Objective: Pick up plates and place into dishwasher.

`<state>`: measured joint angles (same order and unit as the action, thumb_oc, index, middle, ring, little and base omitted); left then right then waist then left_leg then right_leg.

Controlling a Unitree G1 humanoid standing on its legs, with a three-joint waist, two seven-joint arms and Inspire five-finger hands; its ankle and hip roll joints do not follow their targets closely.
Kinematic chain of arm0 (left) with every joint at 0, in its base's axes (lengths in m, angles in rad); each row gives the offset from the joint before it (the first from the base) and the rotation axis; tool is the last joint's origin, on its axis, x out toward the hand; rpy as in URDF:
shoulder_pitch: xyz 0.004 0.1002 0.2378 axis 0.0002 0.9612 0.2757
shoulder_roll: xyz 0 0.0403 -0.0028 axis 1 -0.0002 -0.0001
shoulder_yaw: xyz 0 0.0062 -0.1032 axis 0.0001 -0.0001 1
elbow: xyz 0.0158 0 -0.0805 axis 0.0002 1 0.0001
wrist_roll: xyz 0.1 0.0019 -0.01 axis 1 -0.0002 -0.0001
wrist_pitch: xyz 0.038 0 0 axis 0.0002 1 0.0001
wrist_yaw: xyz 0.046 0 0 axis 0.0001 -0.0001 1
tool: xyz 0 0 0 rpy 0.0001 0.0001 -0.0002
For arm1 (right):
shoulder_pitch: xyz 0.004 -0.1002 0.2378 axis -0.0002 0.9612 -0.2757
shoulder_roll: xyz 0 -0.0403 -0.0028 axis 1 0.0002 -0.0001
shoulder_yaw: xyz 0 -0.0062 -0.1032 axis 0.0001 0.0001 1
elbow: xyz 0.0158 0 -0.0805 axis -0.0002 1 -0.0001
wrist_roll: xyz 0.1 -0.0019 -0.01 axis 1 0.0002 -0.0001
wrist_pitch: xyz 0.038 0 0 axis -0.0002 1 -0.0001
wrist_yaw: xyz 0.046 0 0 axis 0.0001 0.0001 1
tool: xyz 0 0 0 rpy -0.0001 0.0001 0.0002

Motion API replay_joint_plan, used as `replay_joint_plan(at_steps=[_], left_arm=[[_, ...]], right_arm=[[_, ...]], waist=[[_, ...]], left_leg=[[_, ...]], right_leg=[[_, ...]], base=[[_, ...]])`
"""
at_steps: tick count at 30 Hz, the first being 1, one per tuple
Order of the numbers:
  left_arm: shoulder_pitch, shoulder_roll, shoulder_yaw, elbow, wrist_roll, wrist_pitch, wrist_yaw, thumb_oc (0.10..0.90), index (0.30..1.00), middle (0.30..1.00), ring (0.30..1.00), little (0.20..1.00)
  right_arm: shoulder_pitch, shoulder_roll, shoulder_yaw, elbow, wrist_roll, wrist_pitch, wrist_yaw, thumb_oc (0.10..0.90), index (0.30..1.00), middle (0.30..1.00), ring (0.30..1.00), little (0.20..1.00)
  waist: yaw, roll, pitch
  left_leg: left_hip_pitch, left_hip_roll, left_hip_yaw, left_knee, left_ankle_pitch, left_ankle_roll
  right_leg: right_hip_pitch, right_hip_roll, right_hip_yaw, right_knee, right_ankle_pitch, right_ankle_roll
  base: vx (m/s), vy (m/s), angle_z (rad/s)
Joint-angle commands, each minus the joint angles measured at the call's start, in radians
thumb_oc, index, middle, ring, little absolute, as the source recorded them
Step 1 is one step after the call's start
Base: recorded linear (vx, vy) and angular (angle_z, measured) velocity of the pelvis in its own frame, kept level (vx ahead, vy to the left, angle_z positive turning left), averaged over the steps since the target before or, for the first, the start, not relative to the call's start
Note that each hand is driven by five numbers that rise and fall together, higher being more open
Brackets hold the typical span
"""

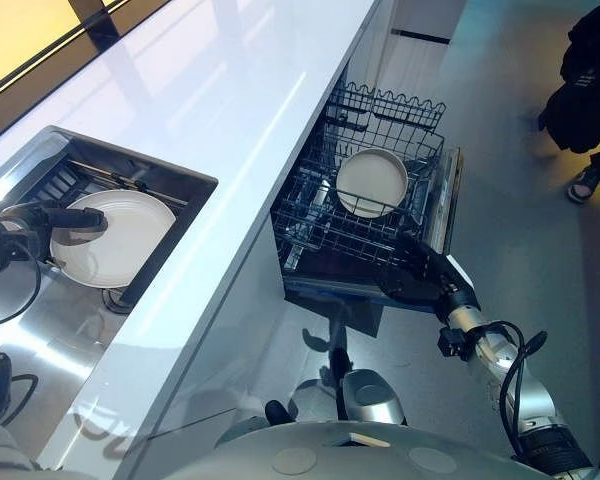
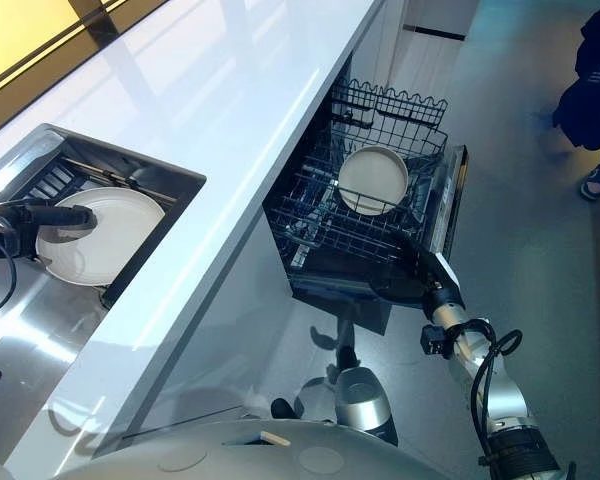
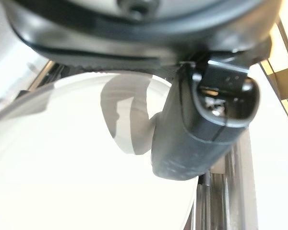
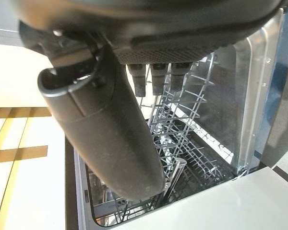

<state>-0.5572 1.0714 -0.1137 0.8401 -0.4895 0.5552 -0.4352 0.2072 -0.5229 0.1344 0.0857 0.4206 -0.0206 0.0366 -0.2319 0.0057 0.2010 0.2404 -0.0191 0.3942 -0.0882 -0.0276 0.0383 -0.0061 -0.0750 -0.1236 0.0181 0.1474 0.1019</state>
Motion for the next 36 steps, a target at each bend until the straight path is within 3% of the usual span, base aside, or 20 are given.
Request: replay_joint_plan(at_steps=[1,6,7,10,14,15,16,18,20,25,27,29,32,33,36], left_arm=[[-0.035,-0.038,0.005,-0.068,-0.096,-0.107,-0.019,0.1,0.3,0.3,0.3,0.2],[-0.046,-0.004,0.014,-0.087,-0.032,-0.209,0.072,0.1,0.3,0.3,0.3,0.2],[-0.044,0.019,0.032,-0.109,0.015,-0.264,0.153,0.1,0.3,0.3,0.3,0.2],[-0.023,0.072,0.12,-0.185,0.108,-0.348,0.324,0.1,0.3,0.3,0.3,0.2],[0.038,0.069,0.239,-0.256,0.141,-0.45,0.504,0.1,0.3,0.3,0.3,0.2],[0.084,0.048,0.316,-0.311,0.202,-0.553,0.642,0.1,0.3,0.3,0.3,0.2],[0.094,0.043,0.327,-0.321,0.21,-0.563,0.656,0.1,0.3,0.3,0.3,0.2],[0.137,0.018,0.383,-0.382,0.28,-0.668,0.752,0.1,0.3,0.3,0.3,0.2],[0.153,0.001,0.406,-0.468,0.355,-0.749,0.841,0.1,0.3,0.3,0.3,0.2],[0.18,-0.053,0.415,-0.624,0.488,-0.822,0.96,0.1,0.3,0.3,0.3,0.2],[0.189,-0.097,0.404,-0.711,0.583,-0.868,1.033,0.1,0.3,0.3,0.3,0.2],[0.185,-0.122,0.377,-0.76,0.655,-0.905,1.09,0.1,0.3,0.3,0.3,0.2],[0.168,-0.149,0.332,-0.79,0.753,-0.949,1.164,0.1,0.3,0.3,0.3,0.2],[0.143,-0.166,0.292,-0.81,0.816,-0.972,1.216,0.1,0.3,0.3,0.3,0.2],[0.1,-0.192,0.236,-0.836,0.881,-0.985,1.268,0.1,0.3,0.3,0.3,0.2]], right_arm=[[-0.101,-0.018,-0.007,-0.083,0.034,-0.087,0.01,0.8,0.9,0.9,0.9,0.9],[-0.132,-0.042,-0.03,-0.118,0.046,-0.149,-0.054,0.8,0.9,0.9,0.9,0.9],[-0.156,-0.067,-0.058,-0.15,0.016,-0.18,-0.121,0.8,0.9,0.9,0.9,0.9],[-0.211,-0.134,-0.149,-0.21,-0.07,-0.225,-0.288,0.8,0.9,0.9,0.9,0.9],[-0.241,-0.16,-0.243,-0.222,-0.087,-0.311,-0.346,0.8,0.9,0.9,0.9,0.9],[-0.262,-0.161,-0.301,-0.234,-0.085,-0.372,-0.328,0.8,0.9,0.9,0.9,0.9],[-0.265,-0.162,-0.306,-0.24,-0.083,-0.372,-0.323,0.8,0.9,0.9,0.9,0.9],[-0.29,-0.172,-0.34,-0.276,-0.109,-0.395,-0.314,0.8,0.9,0.9,0.9,0.9],[-0.33,-0.191,-0.352,-0.31,-0.131,-0.392,-0.301,0.8,0.9,0.9,0.9,0.9],[-0.389,-0.199,-0.336,-0.355,-0.035,-0.371,-0.18,0.8,0.9,0.9,0.9,0.9],[-0.427,-0.181,-0.296,-0.399,0.123,-0.314,-0.027,0.8,0.9,0.9,0.9,0.9],[-0.472,-0.158,-0.245,-0.422,0.251,-0.269,0.037,0.8,0.9,0.9,0.9,0.9],[-0.527,-0.111,-0.185,-0.427,0.367,-0.252,0.067,0.8,0.9,0.9,0.9,0.9],[-0.571,-0.068,-0.145,-0.44,0.478,-0.227,0.086,0.8,0.9,0.9,0.9,0.9],[-0.615,-0.009,-0.1,-0.455,0.616,-0.168,0.112,0.8,0.9,0.9,0.9,0.9]], waist=[[-0.024,0.055,-0.053],[-0.009,0.052,-0.064],[-0.003,0.05,-0.062],[0.015,0.047,-0.067],[0.024,0.043,-0.076],[0.03,0.04,-0.085],[0.031,0.041,-0.087],[0.037,0.038,-0.1],[0.046,0.032,-0.113],[0.06,0.024,-0.127],[0.071,0.017,-0.135],[0.08,0.012,-0.141],[0.092,0.006,-0.147],[0.099,0.004,-0.154],[0.105,0.001,-0.16]], left_leg=[[-0.126,-0.012,-0.086,0.033,0.004,-0.007],[-0.131,-0.013,-0.094,0.033,0.007,-0.01],[-0.127,-0.015,-0.102,0.032,0.005,-0.011],[-0.129,-0.014,-0.112,0.027,0.008,-0.015],[-0.123,-0.011,-0.122,0.014,0.015,-0.02],[-0.122,-0.005,-0.131,0.01,0.018,-0.025],[-0.123,-0.004,-0.132,0.01,0.02,-0.027],[-0.126,0.001,-0.141,0.008,0.026,-0.036],[-0.129,0.007,-0.149,0.005,0.032,-0.045],[-0.132,0.014,-0.162,0.006,0.038,-0.056],[-0.135,0.017,-0.172,0.008,0.04,-0.059],[-0.137,0.018,-0.181,0.009,0.043,-0.06],[-0.137,0.021,-0.189,0.009,0.045,-0.064],[-0.138,0.023,-0.195,0.009,0.048,-0.066],[-0.137,0.025,-0.202,0.01,0.051,-0.069]], right_leg=[[-0.036,0.022,-0.039,0.102,-0.153,0.097],[-0.025,0.028,-0.04,0.088,-0.15,0.089],[-0.017,0.03,-0.041,0.087,-0.156,0.086],[-0.008,0.04,-0.034,0.076,-0.153,0.075],[0.004,0.051,-0.027,0.069,-0.16,0.062],[0.012,0.058,-0.024,0.069,-0.17,0.051],[0.012,0.059,-0.024,0.069,-0.171,0.049],[0.018,0.066,-0.024,0.065,-0.177,0.039],[0.027,0.07,-0.026,0.058,-0.181,0.032],[0.034,0.075,-0.035,0.059,-0.192,0.02],[0.038,0.077,-0.035,0.063,-0.199,0.014],[0.042,0.078,-0.037,0.063,-0.202,0.009],[0.048,0.079,-0.044,0.06,-0.202,0.005],[0.052,0.081,-0.046,0.055,-0.201,0.001],[0.056,0.083,-0.05,0.053,-0.198,-0.001]], base=[[-0.03,-0.035,-0.05],[-0.05,-0.05,-0.04],[-0.07,-0.059,-0.01],[-0.09,-0.069,0.02],[-0.06,-0.048,-0.03],[-0.08,-0.049,-0.03],[-0.09,-0.061,-0.04],[-0.06,-0.056,-0.03],[-0.06,-0.057,0.0],[-0.05,-0.053,0.18],[-0.07,-0.073,0.19],[-0.07,-0.082,0.27],[-0.04,-0.07,0.22],[-0.03,-0.068,0.21],[-0.02,-0.063,0.29]])
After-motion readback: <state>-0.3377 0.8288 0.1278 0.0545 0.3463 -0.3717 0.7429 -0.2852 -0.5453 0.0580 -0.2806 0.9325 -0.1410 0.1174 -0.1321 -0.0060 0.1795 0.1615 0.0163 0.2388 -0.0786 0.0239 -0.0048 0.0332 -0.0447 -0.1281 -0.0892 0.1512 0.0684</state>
